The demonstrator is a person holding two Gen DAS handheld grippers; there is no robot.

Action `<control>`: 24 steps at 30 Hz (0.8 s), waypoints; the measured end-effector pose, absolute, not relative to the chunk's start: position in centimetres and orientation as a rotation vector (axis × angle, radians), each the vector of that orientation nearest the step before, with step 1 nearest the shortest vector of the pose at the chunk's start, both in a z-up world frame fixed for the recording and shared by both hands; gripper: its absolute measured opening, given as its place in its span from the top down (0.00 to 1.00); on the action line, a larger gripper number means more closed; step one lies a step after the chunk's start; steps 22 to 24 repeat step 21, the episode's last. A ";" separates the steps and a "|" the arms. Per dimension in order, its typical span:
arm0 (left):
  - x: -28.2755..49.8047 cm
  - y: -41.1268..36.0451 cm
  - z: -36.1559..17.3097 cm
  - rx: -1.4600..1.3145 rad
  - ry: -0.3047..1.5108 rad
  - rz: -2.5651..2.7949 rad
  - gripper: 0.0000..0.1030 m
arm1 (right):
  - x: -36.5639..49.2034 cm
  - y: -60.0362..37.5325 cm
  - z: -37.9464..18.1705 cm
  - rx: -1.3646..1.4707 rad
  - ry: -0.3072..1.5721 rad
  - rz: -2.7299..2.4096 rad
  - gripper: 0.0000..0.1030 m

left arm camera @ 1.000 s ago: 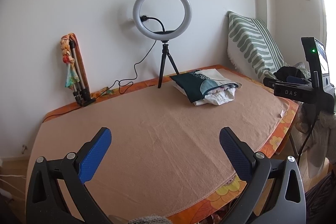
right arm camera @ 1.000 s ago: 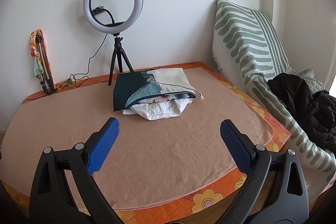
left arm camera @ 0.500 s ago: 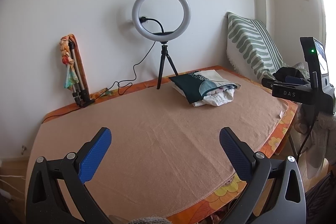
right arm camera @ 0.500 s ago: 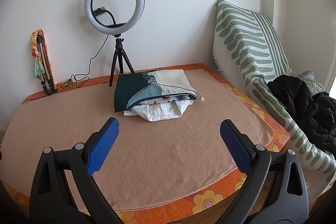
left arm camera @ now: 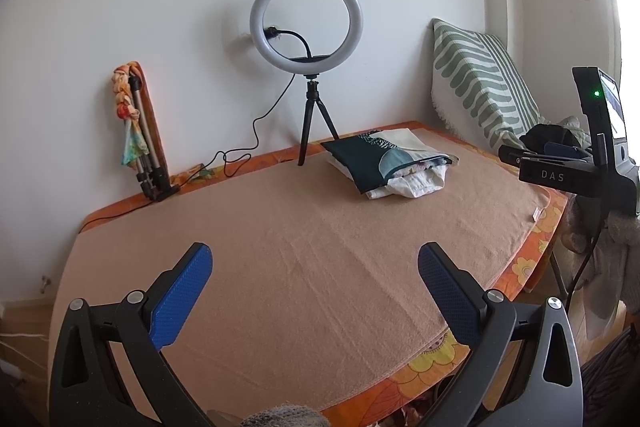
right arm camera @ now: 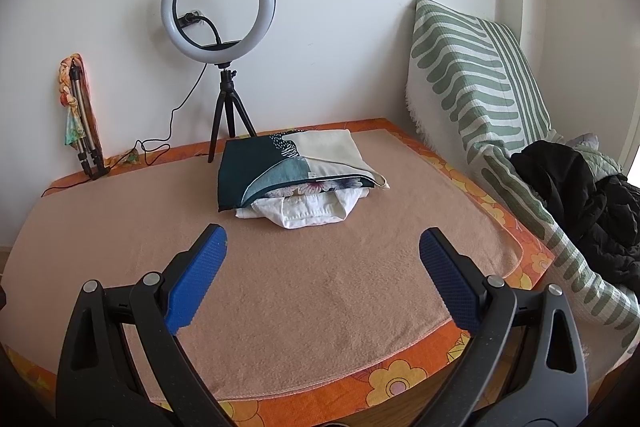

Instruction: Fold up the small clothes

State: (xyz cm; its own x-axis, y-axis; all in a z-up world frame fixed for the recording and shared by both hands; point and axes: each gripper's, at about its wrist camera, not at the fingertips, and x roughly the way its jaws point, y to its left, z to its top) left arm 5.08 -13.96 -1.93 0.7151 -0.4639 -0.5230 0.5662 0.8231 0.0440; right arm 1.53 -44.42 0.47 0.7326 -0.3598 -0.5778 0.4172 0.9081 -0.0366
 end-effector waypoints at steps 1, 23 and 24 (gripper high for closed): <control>5.1 -14.0 -1.9 0.208 0.521 -0.574 0.01 | 1.5 -44.4 0.5 0.098 0.614 -0.429 0.04; 5.7 -13.3 -2.3 0.184 0.520 -0.551 0.01 | 2.0 -44.5 0.2 0.116 0.619 -0.413 0.04; 5.7 -13.3 -2.3 0.184 0.520 -0.551 0.01 | 2.0 -44.5 0.2 0.116 0.619 -0.413 0.04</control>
